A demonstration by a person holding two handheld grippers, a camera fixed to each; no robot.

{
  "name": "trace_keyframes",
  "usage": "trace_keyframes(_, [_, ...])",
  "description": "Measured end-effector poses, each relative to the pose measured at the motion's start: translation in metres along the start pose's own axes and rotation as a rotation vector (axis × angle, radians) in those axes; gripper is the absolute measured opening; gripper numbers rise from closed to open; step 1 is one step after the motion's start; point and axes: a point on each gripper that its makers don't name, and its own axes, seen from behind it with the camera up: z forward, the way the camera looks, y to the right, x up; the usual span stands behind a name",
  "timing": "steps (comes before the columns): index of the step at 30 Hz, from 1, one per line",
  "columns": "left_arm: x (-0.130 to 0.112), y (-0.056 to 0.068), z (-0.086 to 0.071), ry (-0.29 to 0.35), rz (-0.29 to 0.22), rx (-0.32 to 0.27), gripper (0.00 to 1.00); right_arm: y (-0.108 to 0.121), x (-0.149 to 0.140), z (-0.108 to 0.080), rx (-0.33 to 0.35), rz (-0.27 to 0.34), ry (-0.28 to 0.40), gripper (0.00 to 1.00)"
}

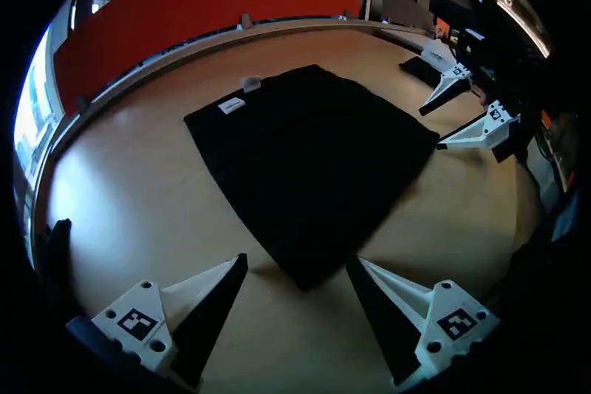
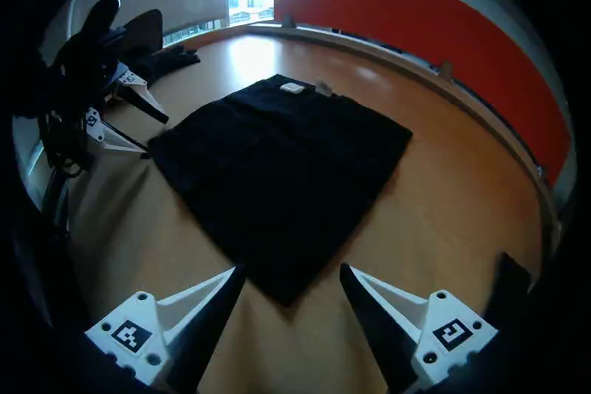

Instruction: Fold towel

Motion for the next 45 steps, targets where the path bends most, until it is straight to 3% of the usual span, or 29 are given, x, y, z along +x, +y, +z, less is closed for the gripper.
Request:
trace_keyframes(9, [-0.0022, 0.0063, 0.0027, -0.016, 0.002, -0.005, 0.99, 0.0014, -0.0069, 0.0014, 0.009, -0.030, -0.014, 0.93])
trace_keyframes(29, [-0.0018, 0.0052, 0.0037, -0.031, 0.006, 0.009, 0.97, -0.0042, -0.0093, 0.0014, 0.050, -0.027, -0.011, 0.76])
trace_keyframes(39, [-0.0016, 0.0043, 0.0044, -0.047, -0.001, 0.020, 0.81, -0.0047, -0.0084, 0.0025, 0.055, -0.024, -0.012, 0.69])
trace_keyframes(45, [-0.0013, 0.0081, 0.0047, -0.052, -0.001, 0.021, 0.71, -0.0023, -0.0082, 0.0033, 0.049, -0.016, -0.013, 0.57])
